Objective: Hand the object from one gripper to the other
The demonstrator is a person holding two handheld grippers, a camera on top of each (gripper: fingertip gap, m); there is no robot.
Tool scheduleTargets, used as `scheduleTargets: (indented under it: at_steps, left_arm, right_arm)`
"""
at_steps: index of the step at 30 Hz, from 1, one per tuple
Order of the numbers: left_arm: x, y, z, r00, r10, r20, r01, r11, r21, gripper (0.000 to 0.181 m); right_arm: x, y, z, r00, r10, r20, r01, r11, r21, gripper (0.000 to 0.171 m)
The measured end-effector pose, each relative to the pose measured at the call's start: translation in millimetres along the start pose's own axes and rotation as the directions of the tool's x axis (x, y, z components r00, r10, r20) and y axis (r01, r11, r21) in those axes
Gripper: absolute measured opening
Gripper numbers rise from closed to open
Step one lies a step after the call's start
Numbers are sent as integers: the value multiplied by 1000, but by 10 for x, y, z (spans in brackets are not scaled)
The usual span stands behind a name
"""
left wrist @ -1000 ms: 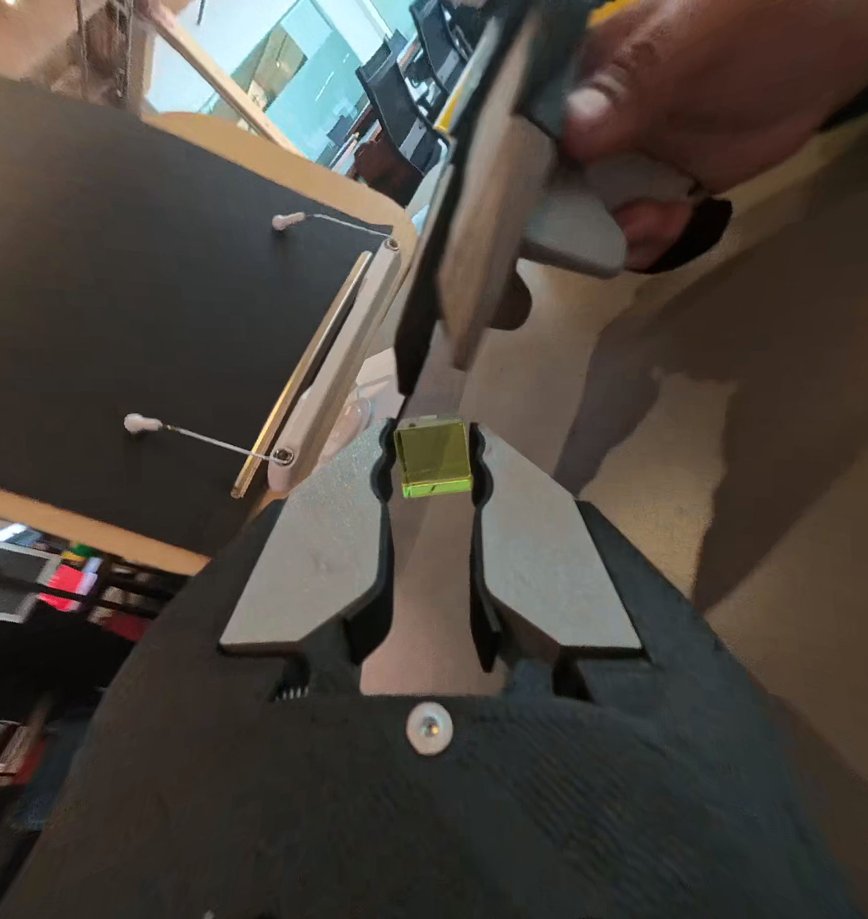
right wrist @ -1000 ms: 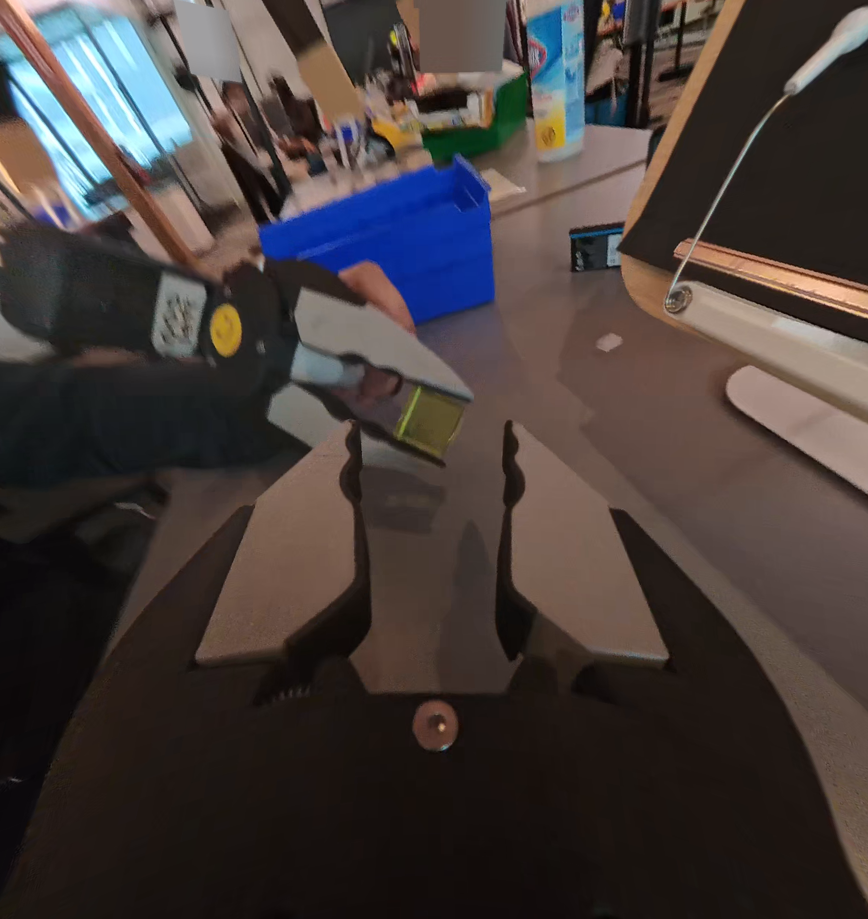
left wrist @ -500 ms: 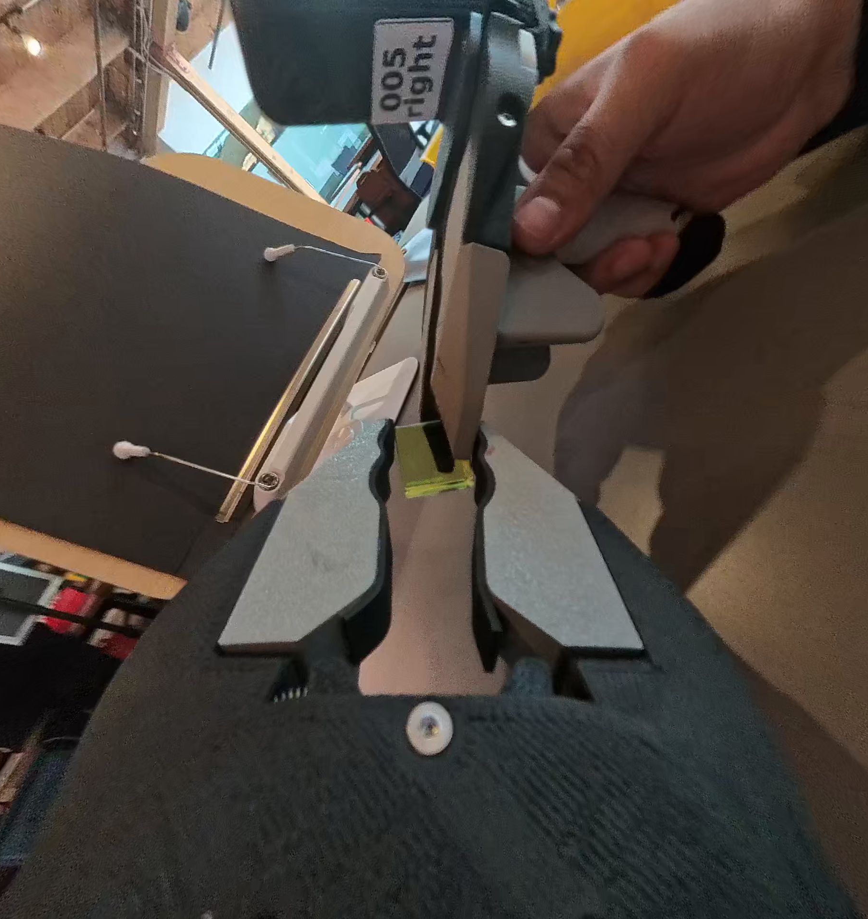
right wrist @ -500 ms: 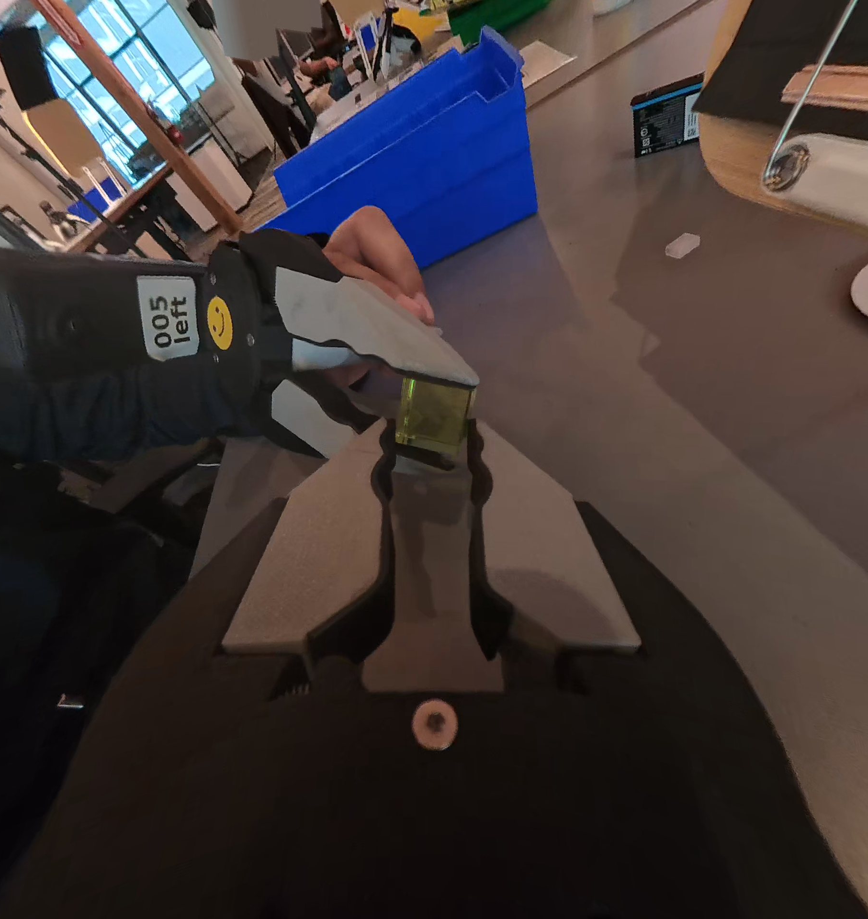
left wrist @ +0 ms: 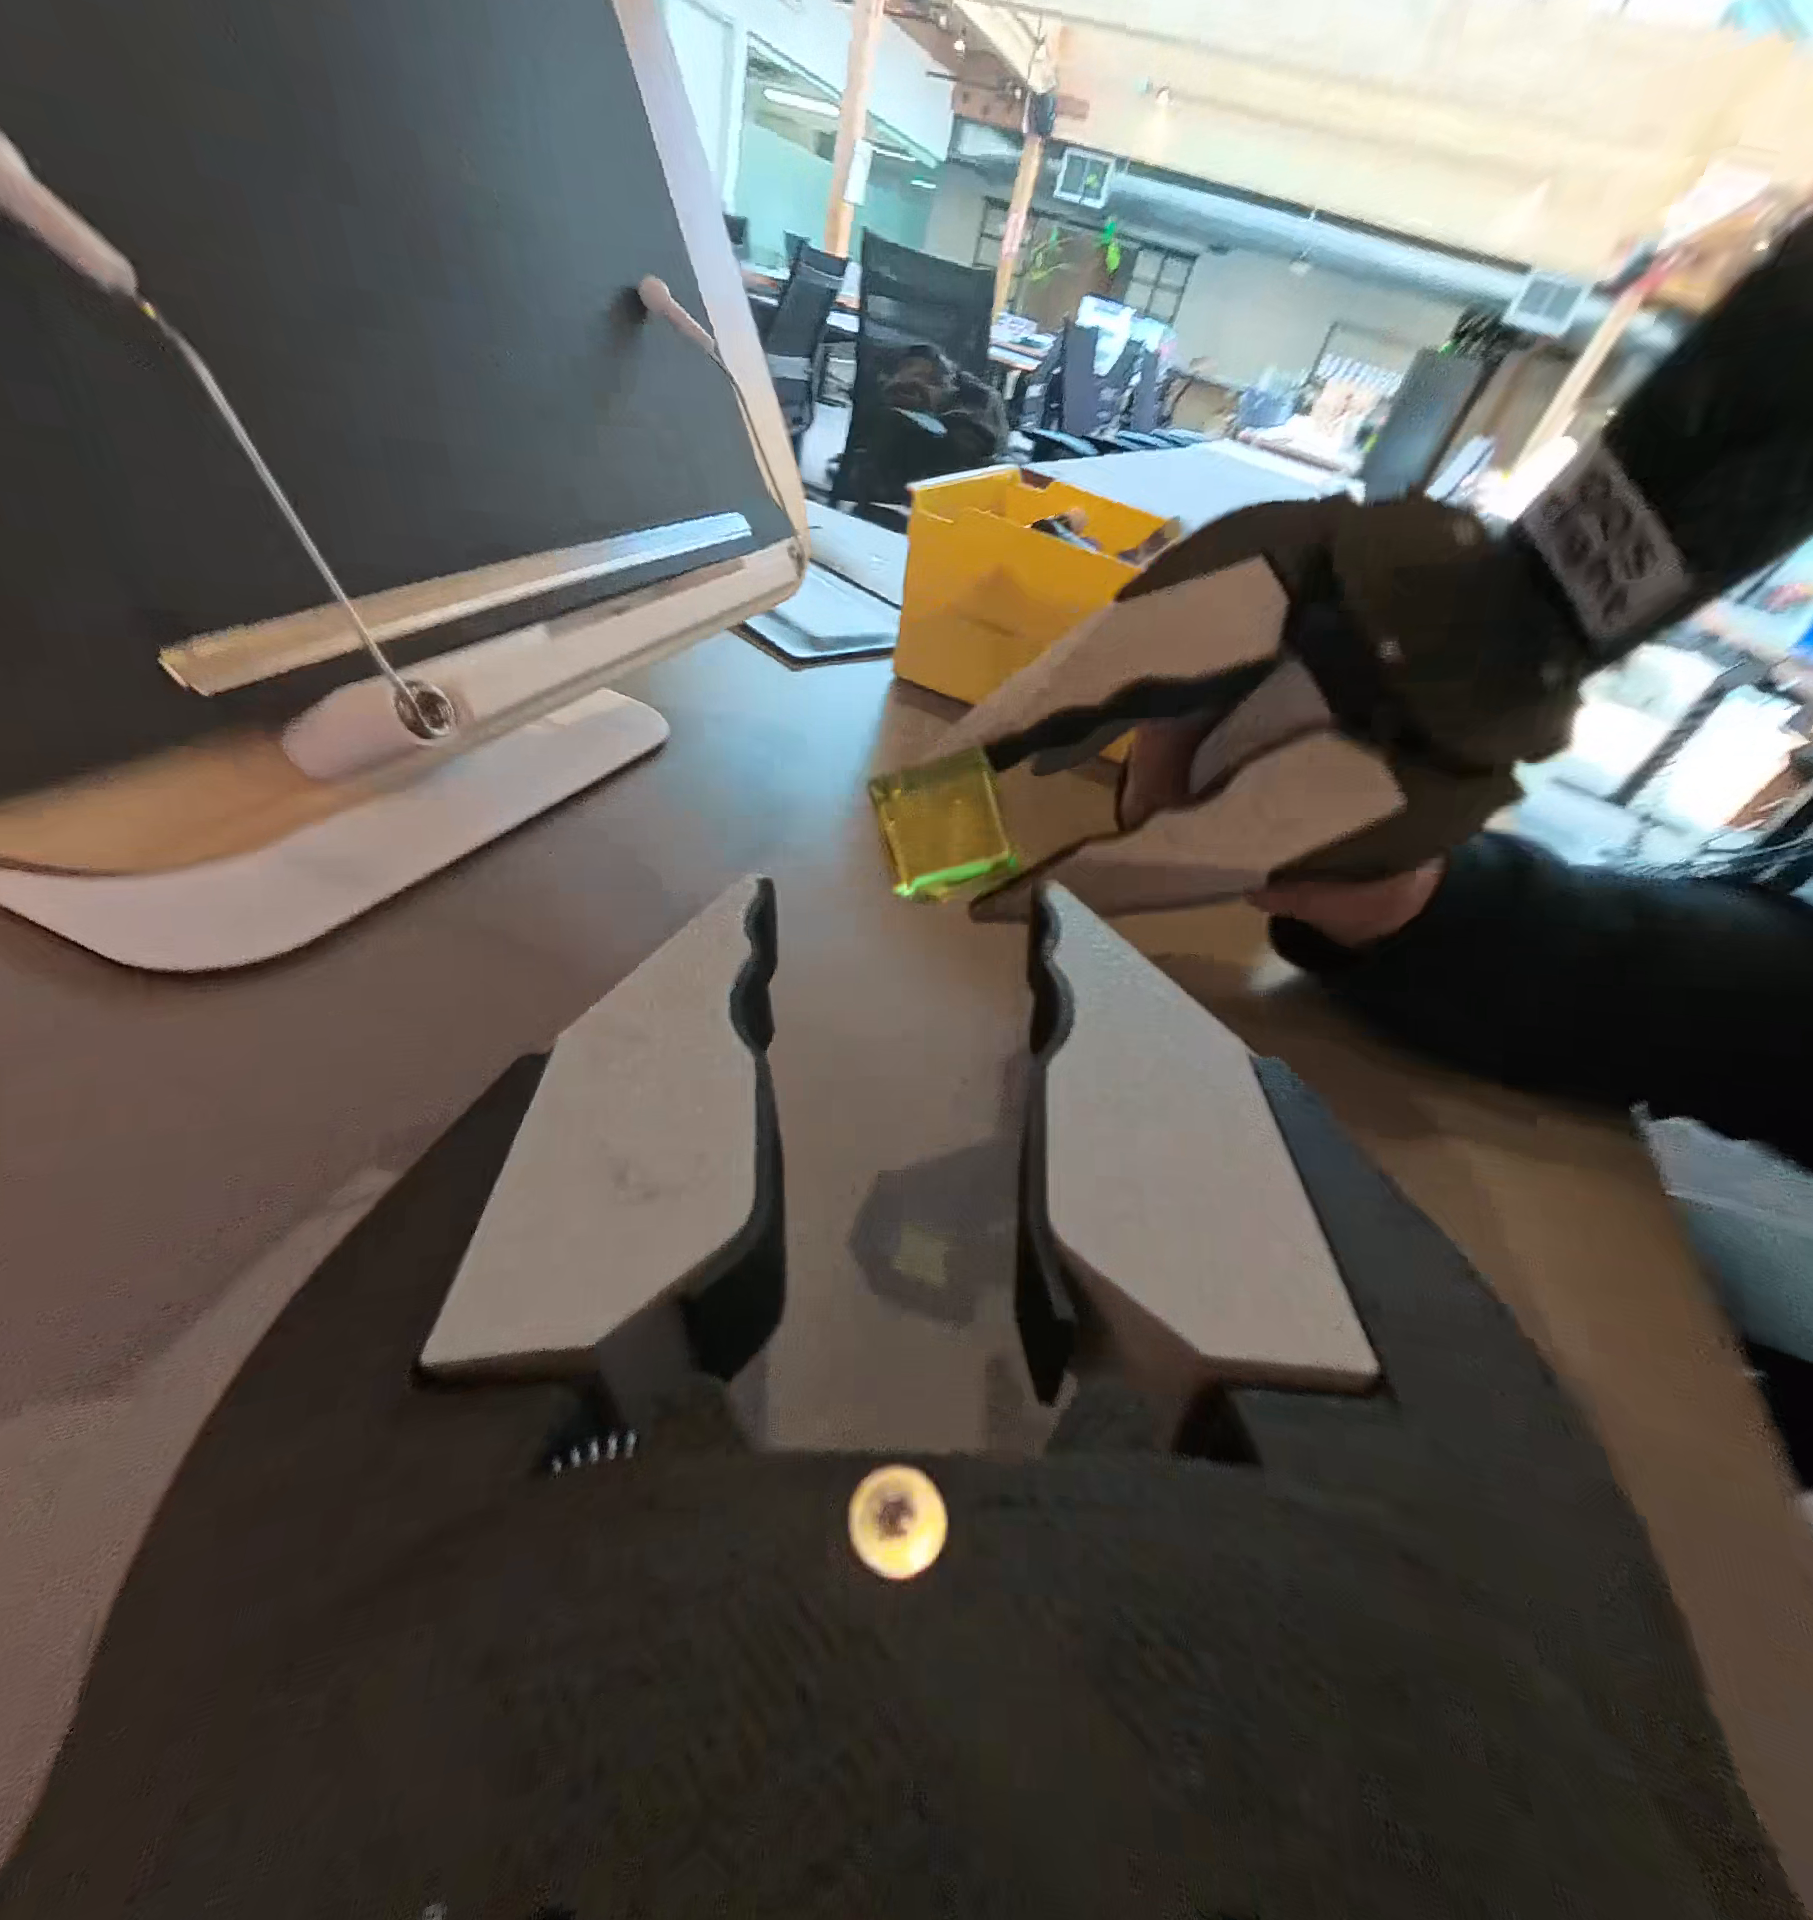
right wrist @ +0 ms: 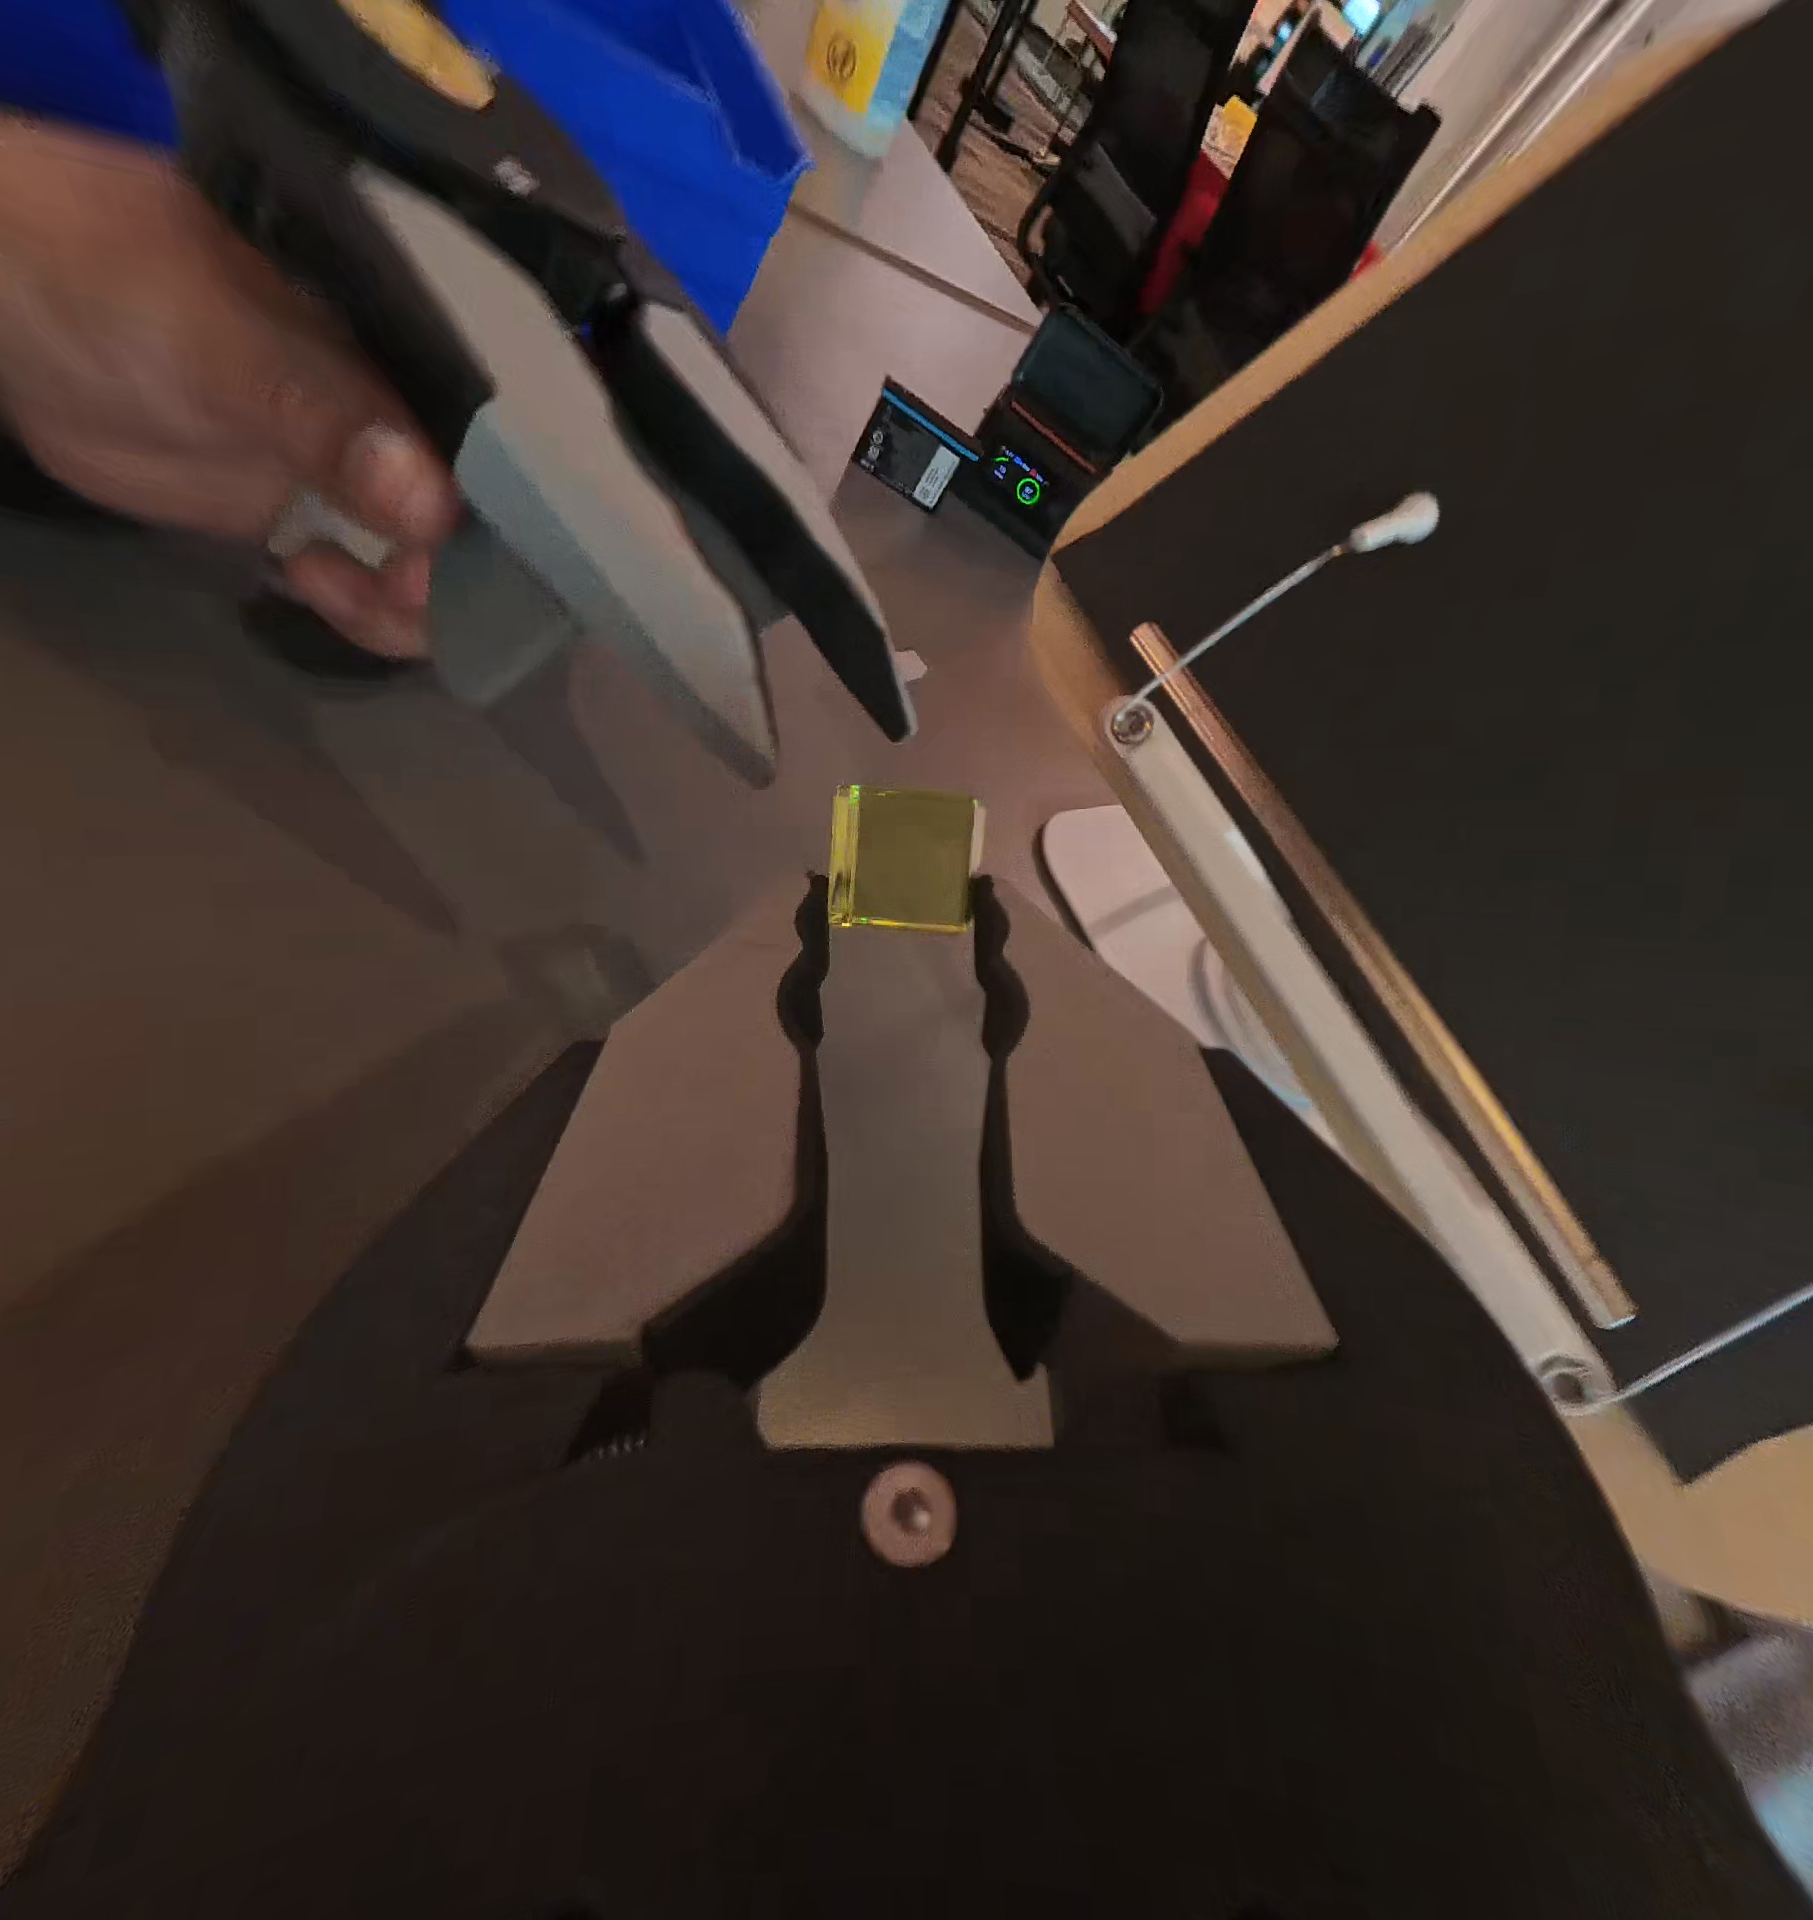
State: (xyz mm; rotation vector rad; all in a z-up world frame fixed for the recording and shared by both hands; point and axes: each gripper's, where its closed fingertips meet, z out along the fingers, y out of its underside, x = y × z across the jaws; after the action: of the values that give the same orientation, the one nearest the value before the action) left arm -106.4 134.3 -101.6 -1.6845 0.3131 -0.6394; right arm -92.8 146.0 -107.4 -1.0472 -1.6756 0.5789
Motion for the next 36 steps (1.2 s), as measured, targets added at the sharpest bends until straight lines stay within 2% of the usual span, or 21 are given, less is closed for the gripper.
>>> scheduleTargets:
  at_steps: [2, 5, 9, 11, 15, 17, 19, 21, 23, 25, 27, 29, 31, 33, 36]
  left_arm:
    - [22, 4, 7, 998, -59, -38, 59, 998, 4, 49]
    - [144, 69, 47, 980, -149, -132, 145, 989, -38, 50]
    - [233, 95, 70, 959, -204, -194, 196, 979, -60, 30]
    - [235, 96, 56, 968, -162, -191, 153, 986, -65, 30]
    - [168, 170, 70, 996, 17, -90, -27, 994, -110, 28]
    - [130, 193, 70, 990, 136, -40, -140, 981, -134, 29]
    - [148, 204, 61, 975, 221, -41, -224, 964, -145, 29]
    - [239, 238, 47, 965, 238, -106, -253, 954, -159, 29]
    - [389, 271, 17, 963, 159, -220, -198, 966, -168, 29]
    - [515, 297, -26, 943, -10, -334, -62, 977, -205, 29]
    - [583, 266, -66, 909, -120, -399, 35, 976, -213, 29]
    - [669, 218, -120, 862, -203, -464, 107, 969, -224, 29]
    - [722, 206, -149, 828, -258, -498, 152, 958, -243, 29]
    - [713, 171, -142, 822, -276, -498, 182, 956, -231, 28]
    - [625, 151, -97, 852, -264, -452, 189, 960, -205, 34]
  right_arm:
    - [-66, -17, 22, 992, -121, -37, 121, 992, -19, 24]
    - [-129, -90, 21, 972, -221, -75, 220, 975, -16, 24]
    - [-289, -166, 5, 966, -257, -27, 257, 966, 20, 23]
    - [-303, -173, 6, 973, -230, -9, 230, 972, 36, 23]
    - [-306, -42, 74, 991, -105, 78, 105, 994, -1, 29]
    - [-283, 20, 93, 989, -133, 67, 135, 991, -22, 35]
    - [-290, 24, 87, 985, -161, 64, 163, 987, -18, 36]
    - [-329, -9, 70, 983, -160, 90, 160, 987, 4, 46]
    - [-377, -40, 44, 977, -177, 115, 175, 984, 27, 59]
    - [-475, -123, -9, 967, -204, 151, 195, 978, 76, 64]
    - [-547, -217, -57, 957, -245, 155, 229, 967, 114, 60]
    - [-644, -245, -97, 936, -305, 174, 286, 950, 127, 42]
    - [-650, -273, -113, 930, -335, 151, 318, 940, 126, 38]
    - [-631, -300, -115, 941, -304, 149, 288, 950, 122, 36]
    - [-544, -285, -84, 969, -170, 179, 151, 982, 113, 31]
